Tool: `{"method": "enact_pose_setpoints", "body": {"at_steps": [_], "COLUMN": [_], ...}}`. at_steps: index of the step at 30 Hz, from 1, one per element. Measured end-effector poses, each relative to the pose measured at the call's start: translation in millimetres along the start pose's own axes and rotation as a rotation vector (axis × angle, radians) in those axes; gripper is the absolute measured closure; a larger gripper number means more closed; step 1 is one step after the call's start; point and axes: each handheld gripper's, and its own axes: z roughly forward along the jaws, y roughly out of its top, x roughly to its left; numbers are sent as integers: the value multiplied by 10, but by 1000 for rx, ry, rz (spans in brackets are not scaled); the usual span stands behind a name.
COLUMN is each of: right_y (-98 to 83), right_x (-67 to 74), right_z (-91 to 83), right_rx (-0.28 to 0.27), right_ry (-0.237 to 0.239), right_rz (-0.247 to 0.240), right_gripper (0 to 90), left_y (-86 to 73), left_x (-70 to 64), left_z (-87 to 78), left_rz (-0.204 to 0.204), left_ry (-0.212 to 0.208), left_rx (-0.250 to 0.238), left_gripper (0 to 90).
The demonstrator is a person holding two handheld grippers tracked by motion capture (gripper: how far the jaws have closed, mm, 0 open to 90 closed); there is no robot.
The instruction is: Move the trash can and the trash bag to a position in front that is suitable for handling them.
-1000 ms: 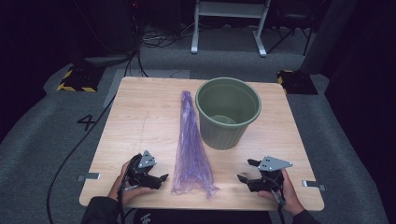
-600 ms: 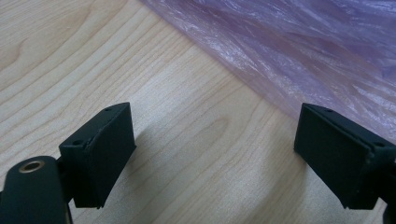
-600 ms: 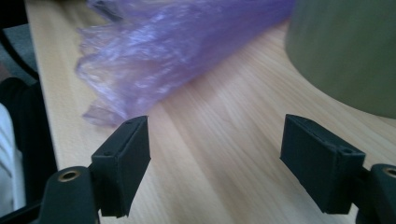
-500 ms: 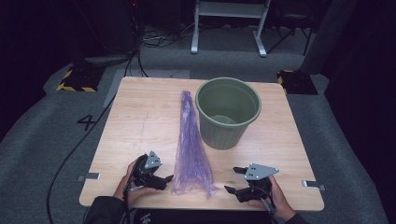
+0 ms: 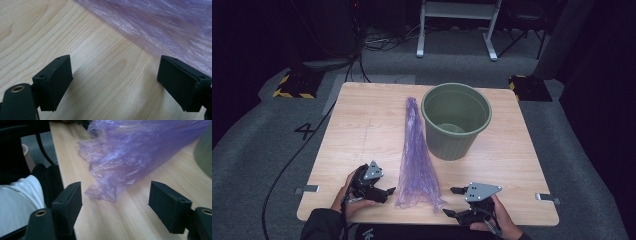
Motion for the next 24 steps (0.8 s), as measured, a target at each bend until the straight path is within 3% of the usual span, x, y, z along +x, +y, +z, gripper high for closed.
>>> {"method": "enact_pose_setpoints", "body": {"at_steps": [9, 10, 15, 19, 24], "right_y": [8, 0, -64, -86, -128], "right_x": [43, 42, -35, -91, -153], "right_z": [157, 202, 229, 183, 156], "right_rx": [32, 45, 33, 13, 18], "right_ry": [-17, -35, -50, -66, -81], "right_rz": [-11, -27, -8, 4, 7], "right_gripper": [351, 469, 715, 808, 851], "left_y": [0, 0, -1, 0, 0], "left_x": [2, 2, 3, 4, 4], "left_z": [-1, 0, 0, 0, 0], "left_rz": [1, 1, 1, 2, 1], "left_ry": [0, 0, -1, -2, -2], "left_rx": [1, 0, -1, 0, 0], "left_gripper": [123, 123, 123, 123, 122]}}
